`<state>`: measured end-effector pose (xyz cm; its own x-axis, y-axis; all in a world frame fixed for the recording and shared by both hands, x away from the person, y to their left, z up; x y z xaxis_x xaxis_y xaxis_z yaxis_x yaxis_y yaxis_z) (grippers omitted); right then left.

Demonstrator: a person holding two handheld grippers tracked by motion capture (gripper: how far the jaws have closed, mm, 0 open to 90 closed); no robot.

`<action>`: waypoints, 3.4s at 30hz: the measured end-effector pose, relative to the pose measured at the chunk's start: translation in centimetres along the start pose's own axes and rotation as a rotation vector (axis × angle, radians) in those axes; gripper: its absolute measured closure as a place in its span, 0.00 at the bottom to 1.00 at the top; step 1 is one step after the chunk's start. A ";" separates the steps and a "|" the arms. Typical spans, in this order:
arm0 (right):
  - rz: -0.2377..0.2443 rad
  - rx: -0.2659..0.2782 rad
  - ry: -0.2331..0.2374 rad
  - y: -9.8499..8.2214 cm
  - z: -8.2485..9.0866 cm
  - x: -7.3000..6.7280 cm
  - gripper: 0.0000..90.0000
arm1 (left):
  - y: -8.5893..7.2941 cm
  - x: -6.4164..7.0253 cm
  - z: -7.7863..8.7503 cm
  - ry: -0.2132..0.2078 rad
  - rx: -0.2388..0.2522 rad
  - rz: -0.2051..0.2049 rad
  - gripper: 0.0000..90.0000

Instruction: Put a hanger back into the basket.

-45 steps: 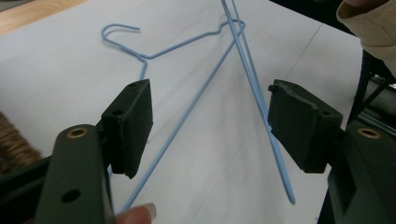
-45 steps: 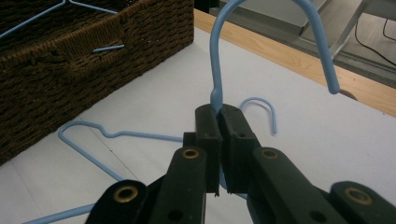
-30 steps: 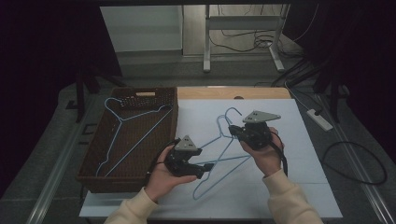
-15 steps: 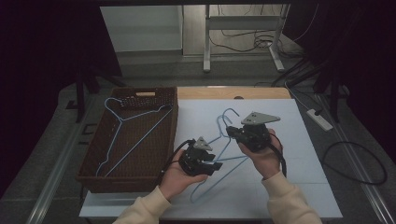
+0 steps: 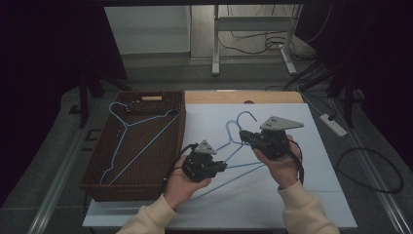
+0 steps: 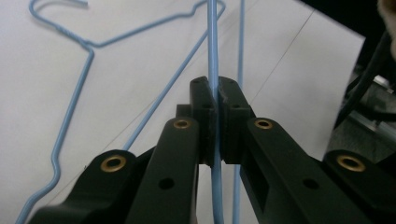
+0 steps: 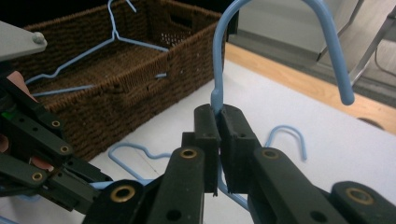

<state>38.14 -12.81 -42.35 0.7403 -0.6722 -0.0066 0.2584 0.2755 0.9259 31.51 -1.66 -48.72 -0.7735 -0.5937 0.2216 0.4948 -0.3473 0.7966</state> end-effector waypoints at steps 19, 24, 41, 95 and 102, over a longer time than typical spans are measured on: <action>-0.010 0.125 0.066 -1.6 3.5 0.9 0.43 | 2.3 -1.0 4.2 -0.023 0.130 0.021 0.96; -0.017 0.111 0.057 -3.1 3.8 1.5 0.41 | 2.8 -1.8 5.8 -0.014 0.172 0.033 0.96; -0.064 0.042 -0.032 -8.1 4.0 4.5 0.34 | 2.8 -4.4 10.2 0.024 0.253 0.019 0.96; -0.069 -0.076 -0.068 -12.5 4.4 5.9 0.32 | -4.5 -17.9 20.7 0.323 0.262 0.183 0.96; -0.069 -0.083 -0.067 -12.7 4.3 5.9 0.32 | -5.1 -18.3 19.9 0.338 0.210 0.195 0.96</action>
<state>36.61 -23.21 -52.53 0.6765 -0.7353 -0.0418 0.3600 0.2806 0.8897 35.27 25.40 -45.60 -0.4832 -0.8497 0.2108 0.5006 -0.0706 0.8628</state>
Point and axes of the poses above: each handheld gripper's, and its own axes: z roughly backward along the jaws, y roughly out of its top, x roughly to its right, the point moved 9 cm from there along -z, roughly forward along the jaws, and after that the axes turned 5 degrees about x, right-handed, at the moved point
